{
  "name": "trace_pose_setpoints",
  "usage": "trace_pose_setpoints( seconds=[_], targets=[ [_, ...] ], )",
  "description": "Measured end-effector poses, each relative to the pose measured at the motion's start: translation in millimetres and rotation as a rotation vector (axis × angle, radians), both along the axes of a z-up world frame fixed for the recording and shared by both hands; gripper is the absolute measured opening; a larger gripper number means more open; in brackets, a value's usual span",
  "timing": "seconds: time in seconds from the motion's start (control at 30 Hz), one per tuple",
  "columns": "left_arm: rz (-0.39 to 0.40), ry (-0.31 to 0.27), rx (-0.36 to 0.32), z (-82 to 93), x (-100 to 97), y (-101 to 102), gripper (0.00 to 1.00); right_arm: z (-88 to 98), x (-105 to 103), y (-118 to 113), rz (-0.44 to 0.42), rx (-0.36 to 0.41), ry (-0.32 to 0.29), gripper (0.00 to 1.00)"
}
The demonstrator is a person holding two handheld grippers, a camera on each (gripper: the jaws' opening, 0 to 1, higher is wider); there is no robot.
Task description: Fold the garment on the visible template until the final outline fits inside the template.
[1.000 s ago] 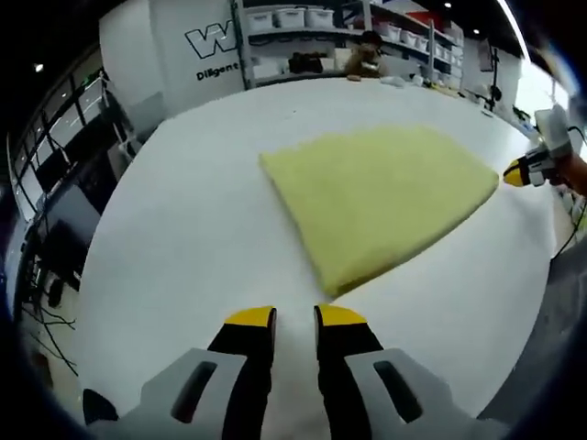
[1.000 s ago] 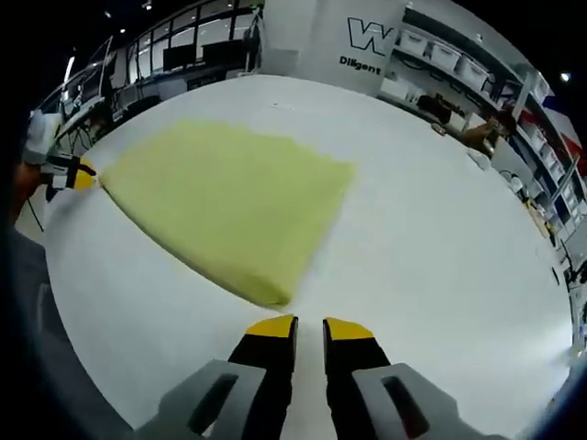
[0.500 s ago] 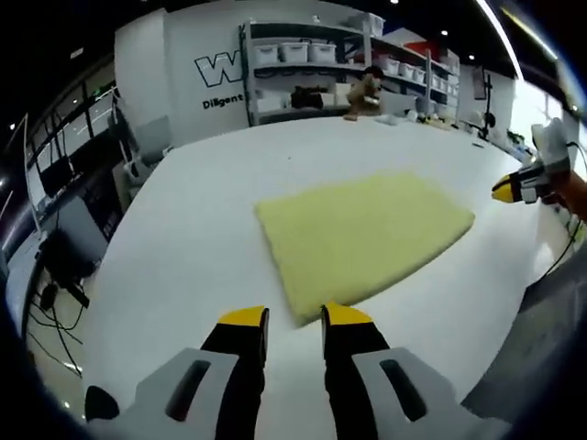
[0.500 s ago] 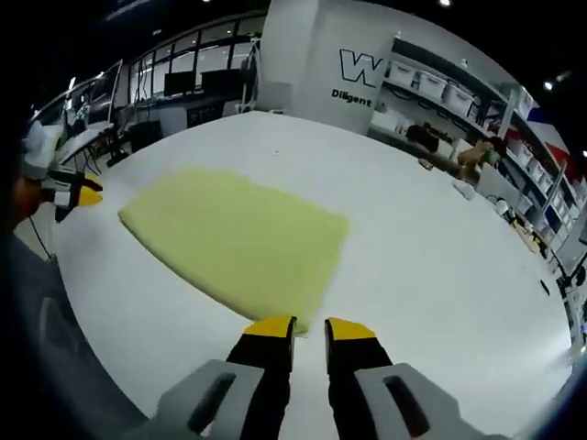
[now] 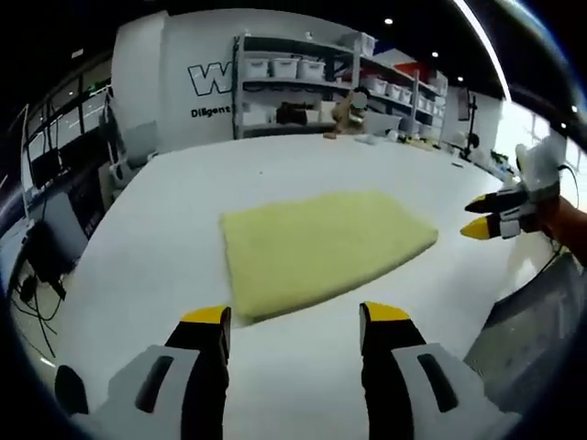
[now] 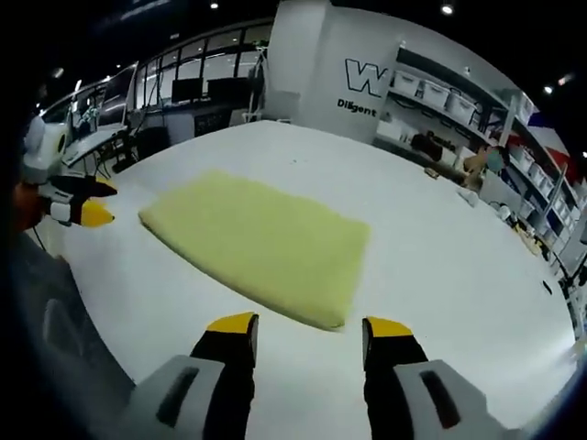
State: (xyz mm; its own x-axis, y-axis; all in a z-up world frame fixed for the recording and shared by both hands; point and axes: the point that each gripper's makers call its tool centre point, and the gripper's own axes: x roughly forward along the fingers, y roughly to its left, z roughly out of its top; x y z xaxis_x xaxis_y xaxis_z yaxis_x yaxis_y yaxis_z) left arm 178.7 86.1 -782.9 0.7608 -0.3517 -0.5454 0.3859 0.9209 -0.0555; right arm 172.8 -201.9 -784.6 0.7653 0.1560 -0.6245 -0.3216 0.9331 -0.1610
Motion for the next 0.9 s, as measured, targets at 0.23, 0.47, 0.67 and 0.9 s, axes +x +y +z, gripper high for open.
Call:
trace_pose_setpoints(
  seconds=[0.23,0.47,0.67,0.9],
  targets=[
    [-0.015,0.008,-0.042,2.0,-7.3,-13.7,0.67,-1.4,-4.4,6.1,-0.019,0.036,0.002,0.63],
    [0.017,-0.033,-0.046,9.3,-13.5,-19.4,0.88,-3.5,-16.6,29.6,-0.007,0.077,0.01,0.76],
    [0.009,-0.042,-0.045,12.9,-23.7,-27.0,0.9,-2.1,-28.7,48.5,0.014,0.097,0.012,0.77],
    [-0.002,-0.037,-0.057,14.6,-43.6,-37.2,0.95,-3.1,-45.6,57.7,0.018,0.1,0.042,0.77]
  ],
)
